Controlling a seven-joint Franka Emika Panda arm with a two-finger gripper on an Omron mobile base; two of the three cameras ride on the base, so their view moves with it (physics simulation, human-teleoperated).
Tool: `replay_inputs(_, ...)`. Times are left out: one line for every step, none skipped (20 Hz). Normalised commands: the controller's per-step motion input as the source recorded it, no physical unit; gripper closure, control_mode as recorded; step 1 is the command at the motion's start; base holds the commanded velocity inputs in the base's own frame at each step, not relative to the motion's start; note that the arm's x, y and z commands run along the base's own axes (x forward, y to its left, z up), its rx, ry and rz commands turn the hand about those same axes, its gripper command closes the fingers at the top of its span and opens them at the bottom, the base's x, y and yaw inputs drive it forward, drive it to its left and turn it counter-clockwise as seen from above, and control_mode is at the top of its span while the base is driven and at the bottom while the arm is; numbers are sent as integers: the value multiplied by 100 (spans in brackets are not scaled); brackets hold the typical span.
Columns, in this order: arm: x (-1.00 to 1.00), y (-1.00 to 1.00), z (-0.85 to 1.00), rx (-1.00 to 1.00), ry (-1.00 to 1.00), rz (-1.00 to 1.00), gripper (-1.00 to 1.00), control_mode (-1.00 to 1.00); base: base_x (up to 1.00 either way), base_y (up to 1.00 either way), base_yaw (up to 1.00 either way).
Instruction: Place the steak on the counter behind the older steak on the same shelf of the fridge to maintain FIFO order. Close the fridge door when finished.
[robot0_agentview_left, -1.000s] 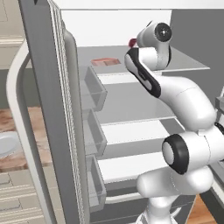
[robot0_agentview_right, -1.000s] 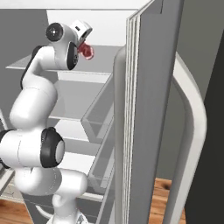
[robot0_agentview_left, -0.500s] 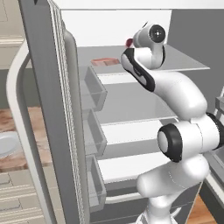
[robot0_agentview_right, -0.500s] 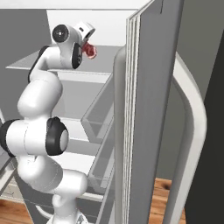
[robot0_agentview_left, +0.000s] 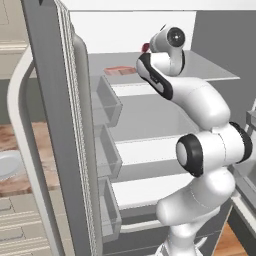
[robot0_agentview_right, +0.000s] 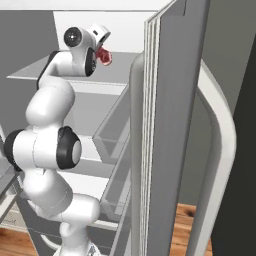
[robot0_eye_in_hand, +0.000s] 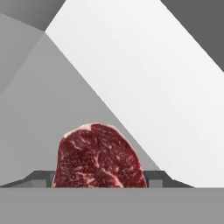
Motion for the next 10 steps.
replay_inputs(19,0,-9,-1,0,0,100,-100,0,0,0)
replay_inputs(22,0,-11,0,0,0,100,-100,0,0,0)
replay_inputs(25,0,-11,0,0,1,100,-100,0,0,0)
replay_inputs(29,0,-14,0,0,0,100,-100,0,0,0)
replay_inputs(34,0,-19,0,2,0,100,-100,0,0,0)
replay_inputs(35,0,-15,0,2,0,100,-100,0,0,0)
replay_inputs(32,0,-14,0,0,0,100,-100,0,0,0)
replay_inputs(31,0,-9,0,0,0,100,-100,0,0,0)
replay_inputs(34,0,-7,0,0,0,100,-100,0,0,0)
replay_inputs(34,0,-3,0,0,0,100,-100,0,0,0)
